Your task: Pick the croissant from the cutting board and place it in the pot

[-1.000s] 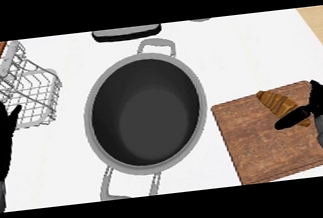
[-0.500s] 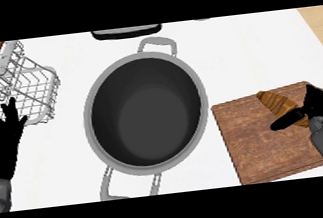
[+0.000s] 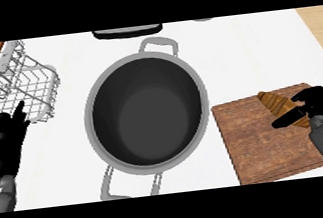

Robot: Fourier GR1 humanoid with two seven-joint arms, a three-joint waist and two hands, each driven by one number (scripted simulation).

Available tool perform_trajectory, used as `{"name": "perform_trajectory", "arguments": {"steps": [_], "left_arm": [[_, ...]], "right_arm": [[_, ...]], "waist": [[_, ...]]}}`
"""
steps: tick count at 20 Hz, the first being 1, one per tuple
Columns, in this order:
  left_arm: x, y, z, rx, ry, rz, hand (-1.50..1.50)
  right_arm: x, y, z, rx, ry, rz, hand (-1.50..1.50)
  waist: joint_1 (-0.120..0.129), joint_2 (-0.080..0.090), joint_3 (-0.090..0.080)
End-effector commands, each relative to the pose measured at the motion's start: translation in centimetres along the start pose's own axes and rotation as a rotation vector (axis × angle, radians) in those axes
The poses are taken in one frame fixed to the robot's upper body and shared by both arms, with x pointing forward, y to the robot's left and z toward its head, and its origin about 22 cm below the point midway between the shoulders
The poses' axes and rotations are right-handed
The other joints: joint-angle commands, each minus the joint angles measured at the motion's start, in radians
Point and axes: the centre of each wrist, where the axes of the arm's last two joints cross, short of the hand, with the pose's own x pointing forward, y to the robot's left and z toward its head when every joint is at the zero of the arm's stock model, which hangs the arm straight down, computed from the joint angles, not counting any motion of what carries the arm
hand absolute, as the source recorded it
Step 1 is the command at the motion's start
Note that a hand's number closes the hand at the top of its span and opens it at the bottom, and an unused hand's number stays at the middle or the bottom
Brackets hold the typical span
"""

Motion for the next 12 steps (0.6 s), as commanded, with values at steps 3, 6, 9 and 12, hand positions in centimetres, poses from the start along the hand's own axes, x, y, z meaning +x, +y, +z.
{"name": "perform_trajectory", "arguments": {"steps": [3,6,9,12], "left_arm": [[-0.7,0.7,-0.1,-0.011,0.02,-0.015,0.0],[-1.7,0.2,-0.4,0.003,0.022,-0.008,0.0],[0.0,0.1,-0.5,0.015,0.023,0.014,0.0],[-1.5,0.1,-0.3,0.024,0.046,-0.011,0.0]], "right_arm": [[1.2,-1.8,1.7,-0.122,-0.035,0.056,1.5],[1.5,-2.6,2.0,-0.177,-0.043,0.047,1.5],[-0.1,-0.4,4.4,-0.11,-0.283,0.163,1.5],[-1.1,2.4,7.5,-0.01,-0.627,0.307,1.5]], "waist": [[-0.005,0.003,0.005],[-0.006,0.004,0.005],[-0.018,0.0,0.005],[-0.024,-0.003,0.004]]}}
